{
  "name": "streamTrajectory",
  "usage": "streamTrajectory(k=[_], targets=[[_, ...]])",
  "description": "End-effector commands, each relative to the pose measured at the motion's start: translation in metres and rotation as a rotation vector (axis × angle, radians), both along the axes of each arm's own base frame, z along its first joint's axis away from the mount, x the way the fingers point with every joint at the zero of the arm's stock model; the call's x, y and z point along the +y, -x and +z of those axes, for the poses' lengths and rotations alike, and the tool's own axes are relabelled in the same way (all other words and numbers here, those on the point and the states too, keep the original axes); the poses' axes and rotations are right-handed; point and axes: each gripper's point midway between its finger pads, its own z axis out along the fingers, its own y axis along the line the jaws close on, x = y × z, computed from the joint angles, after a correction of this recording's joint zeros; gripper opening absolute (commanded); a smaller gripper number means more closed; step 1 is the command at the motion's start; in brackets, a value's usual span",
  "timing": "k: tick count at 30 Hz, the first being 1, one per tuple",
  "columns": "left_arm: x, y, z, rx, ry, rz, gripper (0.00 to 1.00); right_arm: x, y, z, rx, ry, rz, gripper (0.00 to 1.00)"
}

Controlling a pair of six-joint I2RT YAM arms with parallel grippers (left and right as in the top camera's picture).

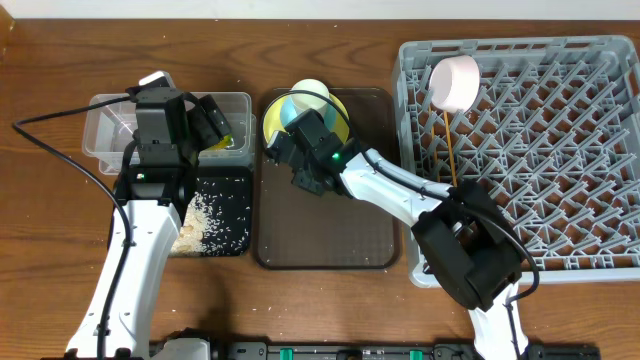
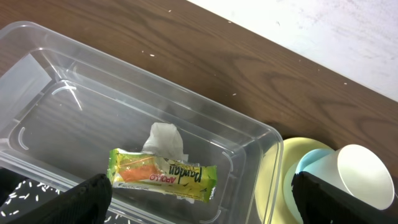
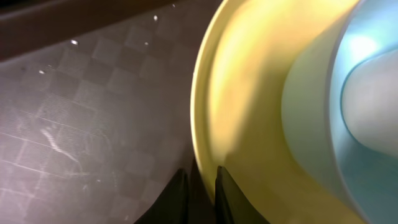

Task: Sort waste into correct bins and load items into the dishwasher rack
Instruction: 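Position the right gripper over the white cup atop the blue bowl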

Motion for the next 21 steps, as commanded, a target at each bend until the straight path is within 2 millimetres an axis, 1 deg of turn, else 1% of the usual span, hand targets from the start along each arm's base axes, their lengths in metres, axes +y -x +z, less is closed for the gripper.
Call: streamTrajectory(k=[1, 5, 8, 11, 14, 18, 21], targets=[[0.003, -0.002, 0.009, -0.019, -0.015, 0.005, 0.95, -0.007, 0.000, -0.016, 0.030, 0.021, -0.002, 0.14], [0.003, -0.002, 0.009, -0.019, -0.015, 0.006, 0.95, -0.007, 0.001, -0.019, 0.035, 0.026, -0.002, 0.12], [0.003, -0.002, 0.009, -0.019, -0.015, 0.006, 0.95, -0.007, 0.001, -0.019, 0.036, 0.027, -0.002, 0.06], [0.003, -0.002, 0.009, -0.019, -0.015, 0.006, 0.95, -0.009, 0.003, -0.020, 0.042, 0.032, -0.002, 0.01], [0.003, -0.002, 0.009, -0.019, -0.015, 0.006, 0.95, -0.012, 0.006, -0.023, 0.061, 0.044, -0.009, 0.01], [0.003, -0.002, 0.010, -0.019, -0.015, 0.006, 0.95, -0.016, 0.011, -0.025, 0.106, 0.038, -0.075, 0.01], [0.003, -0.002, 0.009, -0.019, -0.015, 0.005, 0.95, -0.014, 0.023, -0.028, 0.171, 0.022, -0.066, 0.01]])
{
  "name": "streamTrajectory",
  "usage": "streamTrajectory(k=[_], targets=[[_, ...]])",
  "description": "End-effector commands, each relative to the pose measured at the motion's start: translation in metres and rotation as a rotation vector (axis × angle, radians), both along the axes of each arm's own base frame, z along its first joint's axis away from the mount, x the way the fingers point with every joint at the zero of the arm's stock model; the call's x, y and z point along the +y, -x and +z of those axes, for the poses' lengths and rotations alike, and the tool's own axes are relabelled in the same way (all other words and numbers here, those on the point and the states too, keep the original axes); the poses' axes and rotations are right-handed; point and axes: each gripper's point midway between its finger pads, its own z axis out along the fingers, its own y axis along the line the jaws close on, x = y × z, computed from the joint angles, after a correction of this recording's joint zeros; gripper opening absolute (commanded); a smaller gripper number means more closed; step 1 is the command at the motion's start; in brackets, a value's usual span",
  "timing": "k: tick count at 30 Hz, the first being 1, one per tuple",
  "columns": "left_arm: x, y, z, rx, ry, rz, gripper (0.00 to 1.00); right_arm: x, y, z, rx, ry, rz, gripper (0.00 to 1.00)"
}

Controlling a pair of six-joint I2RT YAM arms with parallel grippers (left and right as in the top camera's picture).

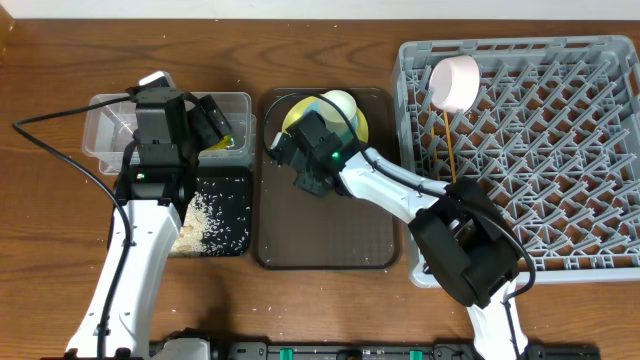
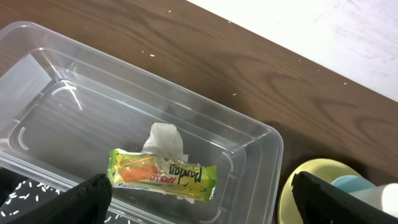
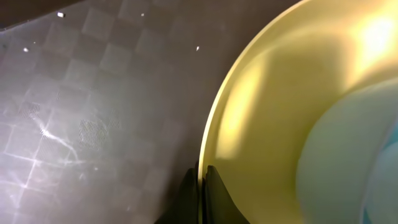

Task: Sort waste into correct bins and load items into the dishwasher rack
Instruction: 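Position the right gripper over the white cup atop the blue bowl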

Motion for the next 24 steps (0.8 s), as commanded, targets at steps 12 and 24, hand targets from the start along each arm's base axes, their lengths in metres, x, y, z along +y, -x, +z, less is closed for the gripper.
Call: streamTrajectory(k=[12, 24], targets=[[0.003, -0.002, 0.009, -0.019, -0.015, 0.006, 0.95, -0.003, 0.058, -0.009, 0.315, -0.061, -0.026, 0.01], [0.003, -0.002, 0.009, -0.019, -0.015, 0.006, 0.95, 0.011, 0.039, 0.075, 0.148, -0.207, 0.000, 0.57]])
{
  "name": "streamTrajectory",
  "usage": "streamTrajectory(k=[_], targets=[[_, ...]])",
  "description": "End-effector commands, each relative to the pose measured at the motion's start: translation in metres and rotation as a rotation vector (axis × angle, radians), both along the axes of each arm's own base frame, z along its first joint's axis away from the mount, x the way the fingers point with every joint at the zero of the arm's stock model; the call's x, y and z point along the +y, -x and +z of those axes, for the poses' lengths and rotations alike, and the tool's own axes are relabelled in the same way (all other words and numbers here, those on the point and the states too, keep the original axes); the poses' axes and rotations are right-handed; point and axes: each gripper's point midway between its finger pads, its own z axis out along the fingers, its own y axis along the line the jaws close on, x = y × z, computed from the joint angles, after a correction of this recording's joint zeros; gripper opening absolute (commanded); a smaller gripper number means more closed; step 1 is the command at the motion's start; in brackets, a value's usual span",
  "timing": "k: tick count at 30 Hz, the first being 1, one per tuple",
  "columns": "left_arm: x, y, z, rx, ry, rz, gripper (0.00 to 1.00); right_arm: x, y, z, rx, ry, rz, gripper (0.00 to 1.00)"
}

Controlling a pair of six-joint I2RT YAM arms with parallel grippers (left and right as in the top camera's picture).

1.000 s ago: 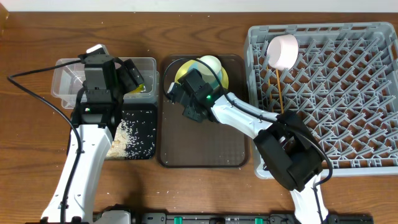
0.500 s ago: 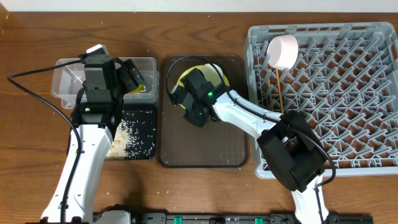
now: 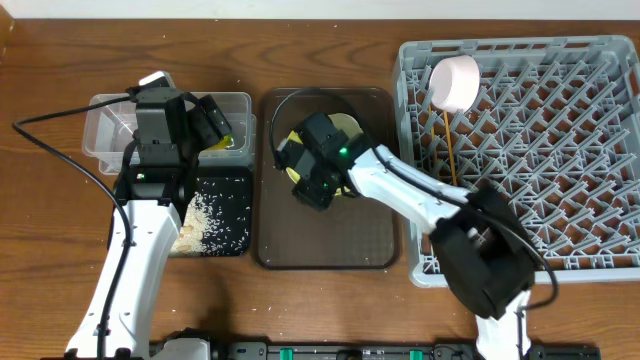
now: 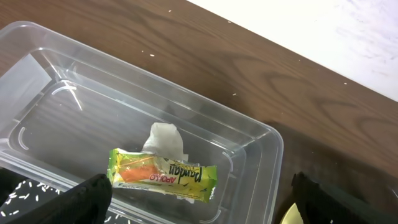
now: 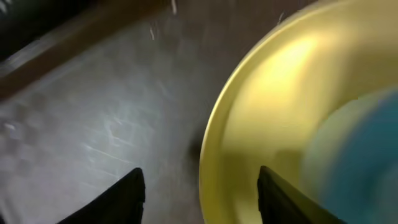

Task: Sort waste into correct bins and load items into the dishwasher rack
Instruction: 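Position the right gripper over the white cup atop the blue bowl, then lower the right gripper and grasp the white cup's rim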

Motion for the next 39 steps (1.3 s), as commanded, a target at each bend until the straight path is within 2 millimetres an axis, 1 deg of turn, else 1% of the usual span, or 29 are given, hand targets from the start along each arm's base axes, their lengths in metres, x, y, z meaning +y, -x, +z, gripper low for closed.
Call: streamTrajectory(k=[1, 4, 5, 7, 10, 13, 18, 23, 29, 33, 39], targets=[[0.003, -0.002, 0.009, -0.019, -0.015, 0.006, 0.95, 0.008, -0.008, 0.050, -0.089, -0.096, -0.004, 0.58], [0.003, -0.002, 0.009, -0.019, -0.015, 0.006, 0.95, 0.008, -0.017, 0.079, -0.164, -0.141, -0.018, 0.54], [0.003, -0.002, 0.009, -0.019, -0.015, 0.006, 0.95, 0.007, -0.021, 0.085, -0.185, -0.147, -0.026, 0.53], [0.003, -0.002, 0.009, -0.019, -0.015, 0.006, 0.95, 0.001, -0.031, 0.101, -0.241, -0.155, -0.055, 0.48], [0.003, -0.002, 0.009, -0.019, -0.015, 0.006, 0.95, -0.011, -0.045, 0.113, -0.293, -0.145, -0.100, 0.41], [0.003, -0.002, 0.009, -0.019, -0.015, 0.006, 0.95, -0.024, -0.056, 0.113, -0.310, -0.127, -0.138, 0.38], [0.003, -0.002, 0.009, -0.019, -0.015, 0.006, 0.95, -0.048, -0.072, 0.111, -0.303, -0.110, -0.197, 0.35], [0.003, -0.002, 0.009, -0.019, -0.015, 0.006, 0.96, -0.064, -0.078, 0.108, -0.288, -0.093, -0.229, 0.34], [0.003, -0.002, 0.009, -0.019, -0.015, 0.006, 0.95, -0.068, -0.073, 0.096, -0.249, -0.061, -0.227, 0.33], [0.003, -0.002, 0.009, -0.019, -0.015, 0.006, 0.95, -0.066, -0.069, 0.088, -0.229, -0.050, -0.218, 0.22], [0.003, -0.002, 0.009, -0.019, -0.015, 0.006, 0.95, -0.062, -0.066, 0.088, -0.217, -0.059, -0.206, 0.23]])
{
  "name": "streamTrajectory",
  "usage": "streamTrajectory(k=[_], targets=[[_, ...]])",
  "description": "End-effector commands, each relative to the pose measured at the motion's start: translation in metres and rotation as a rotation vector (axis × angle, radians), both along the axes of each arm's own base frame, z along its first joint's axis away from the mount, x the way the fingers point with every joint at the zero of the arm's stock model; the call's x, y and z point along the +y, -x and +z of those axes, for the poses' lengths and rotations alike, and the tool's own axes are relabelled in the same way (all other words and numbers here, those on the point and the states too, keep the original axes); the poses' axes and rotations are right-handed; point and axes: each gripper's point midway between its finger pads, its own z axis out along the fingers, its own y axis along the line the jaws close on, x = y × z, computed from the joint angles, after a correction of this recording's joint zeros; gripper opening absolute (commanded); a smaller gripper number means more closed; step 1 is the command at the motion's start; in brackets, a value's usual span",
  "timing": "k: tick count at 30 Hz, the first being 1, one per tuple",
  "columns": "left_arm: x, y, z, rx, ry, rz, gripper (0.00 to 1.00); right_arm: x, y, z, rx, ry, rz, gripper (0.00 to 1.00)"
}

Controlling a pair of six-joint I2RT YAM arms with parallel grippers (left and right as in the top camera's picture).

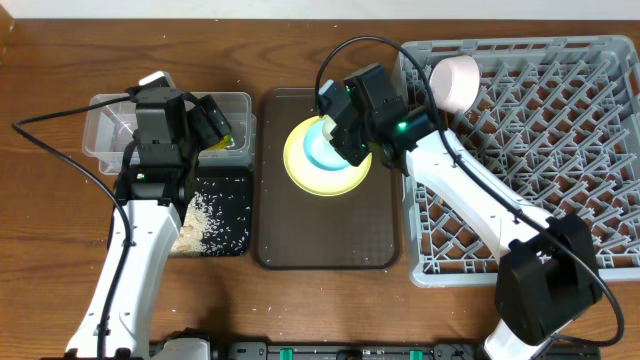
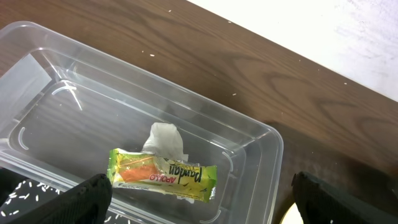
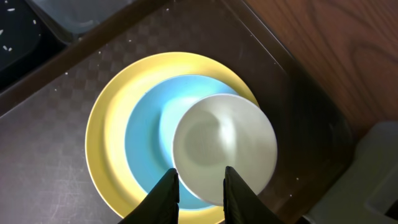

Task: Sort waste into correct bins and load items into the dishwasher rack
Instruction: 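Lower the right gripper and grasp the white cup's rim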

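Note:
A yellow plate (image 3: 106, 149) lies flat on the brown tray (image 1: 320, 235), carrying a blue plate (image 3: 146, 130) and a white cup (image 3: 224, 146). My right gripper (image 3: 199, 193) hovers open above the stack; overhead it is over the plate's far right side (image 1: 348, 125). My left gripper (image 2: 199, 205) is open wide over the clear bin (image 2: 186, 102), which holds a green snack wrapper (image 2: 163, 174) and a crumpled tissue (image 2: 165, 138). The grey dishwasher rack (image 1: 540, 160) holds a pink cup (image 1: 455, 82).
A black bin with spilled rice (image 1: 215, 215) sits in front of the clear bin, under my left arm. A thin wooden stick (image 1: 450, 145) stands in the rack's left part. The rack's corner (image 3: 379, 168) is close on the right of the tray.
My right gripper was low at the yellow plate's left edge with its jaws wide. Now it is higher, over the stack's right side, and the whole stack shows. The left arm is unchanged.
My right gripper's fingers straddled the yellow plate's left rim at the tray's far end. Then they were shut on that rim, the plate shifted right. Then the jaws were open wide beside it. Now the plate lies nearer the tray's middle and the gripper is above it.

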Motion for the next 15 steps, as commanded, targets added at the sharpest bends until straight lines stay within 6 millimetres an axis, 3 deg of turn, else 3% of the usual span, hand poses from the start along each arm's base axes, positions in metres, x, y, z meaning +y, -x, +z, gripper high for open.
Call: streamTrajectory(k=[1, 8, 15], targets=[[0.003, -0.002, 0.009, -0.019, -0.015, 0.005, 0.95, 0.007, 0.006, -0.005, 0.025, -0.012, 0.023, 0.24], [0.003, -0.002, 0.009, -0.019, -0.015, 0.006, 0.95, 0.012, 0.010, -0.011, 0.035, -0.003, 0.037, 0.25], [0.003, -0.002, 0.009, -0.019, -0.015, 0.006, 0.96, 0.013, 0.010, -0.039, 0.082, 0.026, 0.037, 0.25]])
